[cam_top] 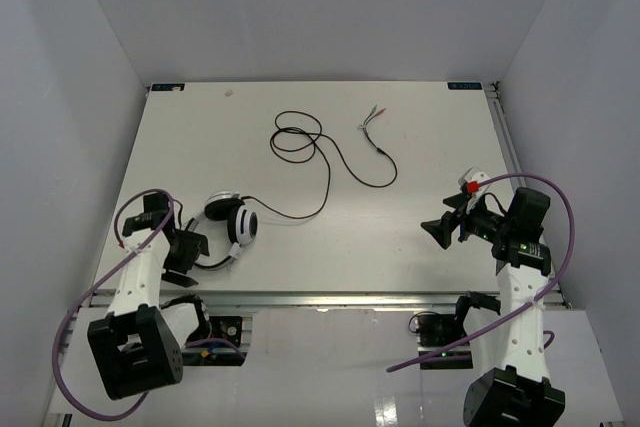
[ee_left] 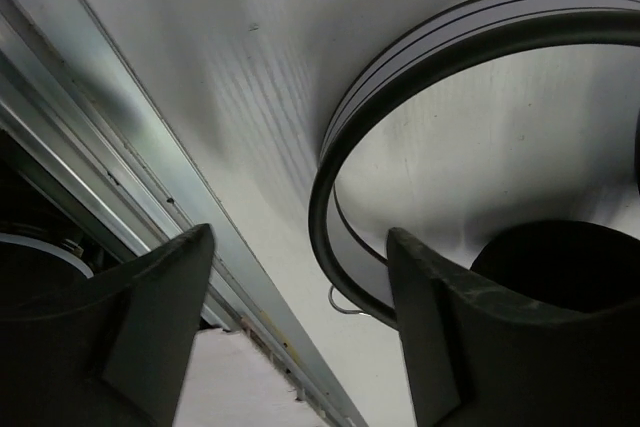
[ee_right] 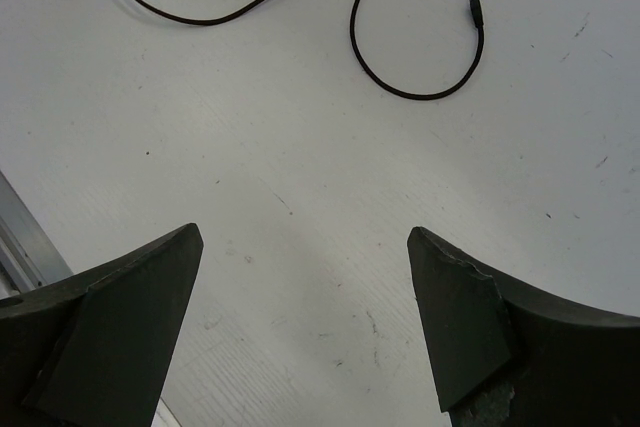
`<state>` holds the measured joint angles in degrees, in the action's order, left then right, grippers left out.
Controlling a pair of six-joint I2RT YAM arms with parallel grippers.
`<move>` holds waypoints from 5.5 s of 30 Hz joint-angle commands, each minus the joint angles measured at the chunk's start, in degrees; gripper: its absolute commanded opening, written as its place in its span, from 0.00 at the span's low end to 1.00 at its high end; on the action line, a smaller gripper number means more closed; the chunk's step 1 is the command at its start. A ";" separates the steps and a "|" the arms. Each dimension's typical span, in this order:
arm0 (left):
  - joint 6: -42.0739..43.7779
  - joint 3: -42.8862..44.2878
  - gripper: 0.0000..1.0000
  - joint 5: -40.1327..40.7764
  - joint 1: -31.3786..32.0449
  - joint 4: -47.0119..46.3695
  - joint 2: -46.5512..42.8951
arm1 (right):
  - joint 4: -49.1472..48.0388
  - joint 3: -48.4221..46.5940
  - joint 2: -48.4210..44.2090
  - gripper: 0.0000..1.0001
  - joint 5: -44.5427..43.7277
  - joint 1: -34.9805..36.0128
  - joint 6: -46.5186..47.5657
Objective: Wrap the headphones
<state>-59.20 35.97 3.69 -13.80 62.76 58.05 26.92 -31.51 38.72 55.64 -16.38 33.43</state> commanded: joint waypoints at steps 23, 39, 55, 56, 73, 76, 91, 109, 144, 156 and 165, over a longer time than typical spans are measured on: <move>7.43 -1.48 0.50 -1.00 -0.35 -16.19 15.60 | -0.48 -2.49 -0.41 0.90 -0.98 -0.05 -0.03; 26.91 10.62 0.00 -16.87 3.70 -29.09 2.29 | -0.42 -1.63 -1.47 0.90 1.77 -0.14 0.91; 27.86 55.52 0.00 -8.37 47.05 -32.41 24.13 | -7.89 -20.61 8.46 0.90 12.24 11.55 -11.74; 27.22 56.79 0.00 -9.15 47.18 -32.32 24.73 | -10.43 -20.41 9.06 0.90 14.12 11.86 -15.73; 15.14 73.99 0.00 -11.91 47.38 -29.49 30.26 | -65.91 -13.01 23.44 0.93 15.01 22.15 -39.92; 11.74 76.19 0.00 -13.44 47.38 -29.45 31.72 | -69.56 -14.55 27.99 0.95 11.27 25.02 -39.94; -1.85 78.49 0.00 -16.50 44.70 -32.70 32.38 | -98.99 -14.06 43.61 0.84 8.26 34.20 -52.92; -16.85 76.27 0.00 -19.84 36.12 -41.99 30.01 | -117.87 -12.94 50.74 0.66 9.75 43.05 -66.83; 31.06 50.99 0.00 9.95 44.69 -32.99 36.86 | -1.57 -51.81 31.59 0.08 -64.53 49.87 19.59; 37.54 39.21 0.00 1.07 50.43 -39.29 26.14 | -7.43 -49.43 35.92 0.08 -55.86 46.12 16.29; 37.22 34.59 0.00 -4.75 52.60 -42.09 14.97 | -7.86 -51.95 42.47 0.08 -41.09 35.97 5.25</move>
<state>-21.06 71.74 5.14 37.71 26.02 79.77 22.01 -81.21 79.84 5.44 22.37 45.20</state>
